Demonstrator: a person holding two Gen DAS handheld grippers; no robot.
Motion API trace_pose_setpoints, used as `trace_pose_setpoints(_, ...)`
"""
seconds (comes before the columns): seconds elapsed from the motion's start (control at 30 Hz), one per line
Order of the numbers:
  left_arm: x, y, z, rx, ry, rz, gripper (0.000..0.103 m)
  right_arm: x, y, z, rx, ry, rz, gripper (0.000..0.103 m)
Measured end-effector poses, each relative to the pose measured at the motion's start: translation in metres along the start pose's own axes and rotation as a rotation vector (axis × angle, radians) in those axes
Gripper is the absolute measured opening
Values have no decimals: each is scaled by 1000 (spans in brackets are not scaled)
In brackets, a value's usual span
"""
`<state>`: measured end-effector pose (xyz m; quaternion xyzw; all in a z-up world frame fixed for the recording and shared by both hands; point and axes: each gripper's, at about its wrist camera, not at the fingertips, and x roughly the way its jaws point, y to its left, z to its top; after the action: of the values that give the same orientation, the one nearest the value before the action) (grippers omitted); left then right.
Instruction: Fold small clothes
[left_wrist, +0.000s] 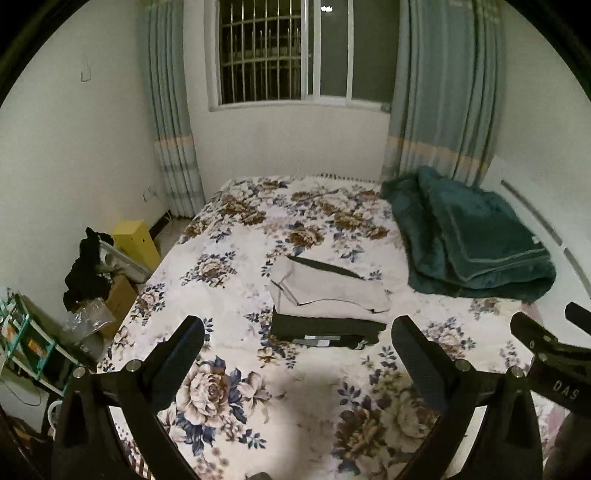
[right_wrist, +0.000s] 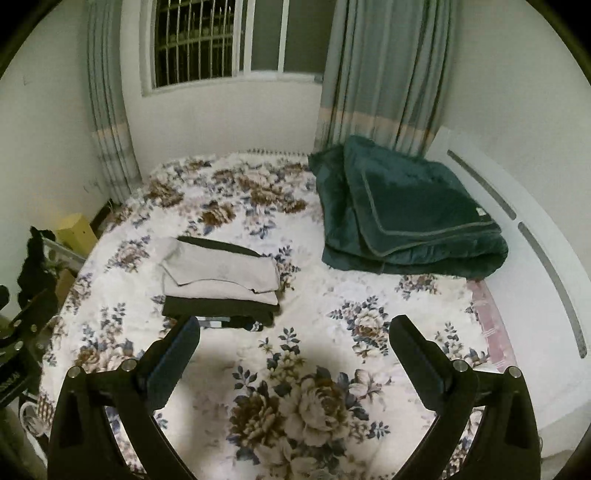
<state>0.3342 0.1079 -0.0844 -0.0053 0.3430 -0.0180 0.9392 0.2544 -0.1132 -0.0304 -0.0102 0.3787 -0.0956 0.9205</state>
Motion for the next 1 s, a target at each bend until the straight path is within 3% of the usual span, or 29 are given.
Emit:
trace_pose_setpoints(0.27,-73,1,-2,-19,-77,-16,103,-113,-17,-10,13,-119,21,103)
trace_pose_setpoints(0.5,-108,1,-9,-27,-114,-24,103,-167,-23,-19,6,-160,42,103)
trace_pose_setpoints(1.0,-140,-7,-23,-29,-161,21,103,-191,-37,-29,2,-180,84,103)
